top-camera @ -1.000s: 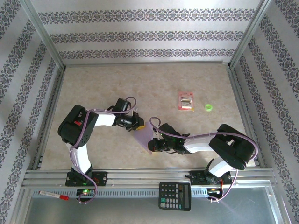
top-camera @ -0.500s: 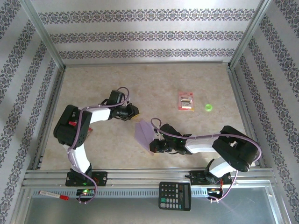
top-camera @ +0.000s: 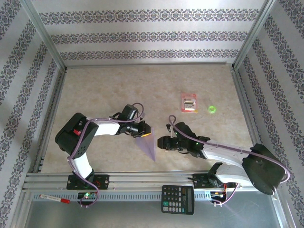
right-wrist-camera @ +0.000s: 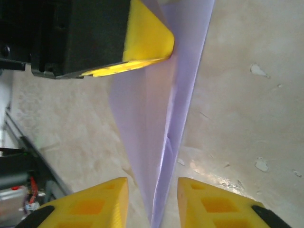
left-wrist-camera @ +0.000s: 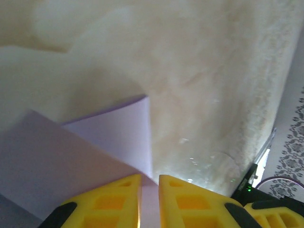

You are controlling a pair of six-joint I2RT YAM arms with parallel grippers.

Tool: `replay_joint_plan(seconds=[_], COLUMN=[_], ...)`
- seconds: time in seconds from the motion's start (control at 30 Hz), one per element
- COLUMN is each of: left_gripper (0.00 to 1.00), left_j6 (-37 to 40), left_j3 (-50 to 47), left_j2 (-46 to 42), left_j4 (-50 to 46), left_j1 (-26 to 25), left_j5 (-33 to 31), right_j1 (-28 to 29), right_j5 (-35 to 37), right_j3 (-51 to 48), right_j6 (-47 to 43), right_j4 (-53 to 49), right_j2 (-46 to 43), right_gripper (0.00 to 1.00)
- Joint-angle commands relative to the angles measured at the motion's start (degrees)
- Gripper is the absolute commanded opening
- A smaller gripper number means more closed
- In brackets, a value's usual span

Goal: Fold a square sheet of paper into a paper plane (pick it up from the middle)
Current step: Fourth fold the wing at the center of the table.

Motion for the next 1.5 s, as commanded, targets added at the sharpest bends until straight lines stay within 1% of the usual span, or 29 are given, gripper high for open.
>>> replay_joint_plan(seconds=[0.0, 0.13, 0.27, 0.43, 0.57, 0.7, 0.8, 0.9, 0.97, 1.03, 1.1, 1.23, 1.3, 1.37, 1.47], left_gripper=[0.17, 0.17, 0.17, 0.17, 0.17, 0.17, 0.17, 0.17, 0.17, 0.17, 0.17, 0.17, 0.17, 0.17, 0.17], left_j6=[1.0, 0.8, 0.7, 0.7, 1.2, 1.8, 1.9, 2.1, 2.2, 2.2, 2.1, 2.1, 2.0, 2.1, 2.2], left_j3=[0.8, 0.0, -0.9, -1.3, -1.0, -0.6, -0.3, -0.3, -0.4, -0.7, -0.9, -1.0, -1.0, -0.8, -0.7], left_j2=[0.5, 0.5, 0.0, 0.0, -0.3, -0.7, -0.7, -0.8, -0.8, -0.7, -0.4, 0.0, 0.1, 0.3, 0.5], left_j4=[2.0, 2.4, 2.8, 2.9, 1.9, 0.9, 0.6, 0.3, 0.2, 0.4, 0.7, 0.7, 0.7, 0.6, 0.4], left_j1=[0.4, 0.4, 0.4, 0.4, 0.4, 0.4, 0.4, 0.4, 0.4, 0.3, 0.4, 0.4, 0.3, 0.4, 0.3], left_j5=[0.1, -0.3, -0.9, -1.1, -1.5, -2.0, -2.0, -2.3, -2.4, -2.6, -2.7, -2.8, -2.9, -3.0, -3.1], right_j1=[3.1, 5.7, 6.2, 6.8, 7.3, 7.4, 7.3, 7.9, 8.3, 8.8, 9.1, 9.4, 9.4, 9.3, 9.5], right_j5=[3.7, 5.2, 5.4, 4.0, 3.1, 2.7, 3.4, 5.8, 7.1, 7.2, 6.2, 4.2, 4.8, 7.4, 12.2], right_j3=[1.5, 2.4, 2.0, 2.4, 2.0, 0.9, 0.4, 0.0, -0.1, 0.0, 1.5, 4.5, 5.7, 5.6, 4.9], right_j6=[0.8, 0.9, 1.7, 3.6, 4.8, 5.8, 5.7, 4.6, 3.6, 2.5, 1.1, -0.1, -0.3, 1.1, 1.6], right_j4=[-0.4, 1.3, 4.0, 9.4, 12.3, 14.2, 12.4, 8.0, 5.8, 5.9, 5.7, 6.2, 5.1, 2.9, -4.5], right_j2=[4.0, 7.1, 10.3, 14.5, 15.8, 14.2, 11.5, 8.0, 5.8, 4.2, 4.4, 8.8, 10.8, 11.1, 8.9], right_gripper=[0.34, 0.35, 0.35, 0.30, 0.28, 0.28, 0.29, 0.28, 0.26, 0.21, 0.18, 0.13, 0.12, 0.13, 0.19])
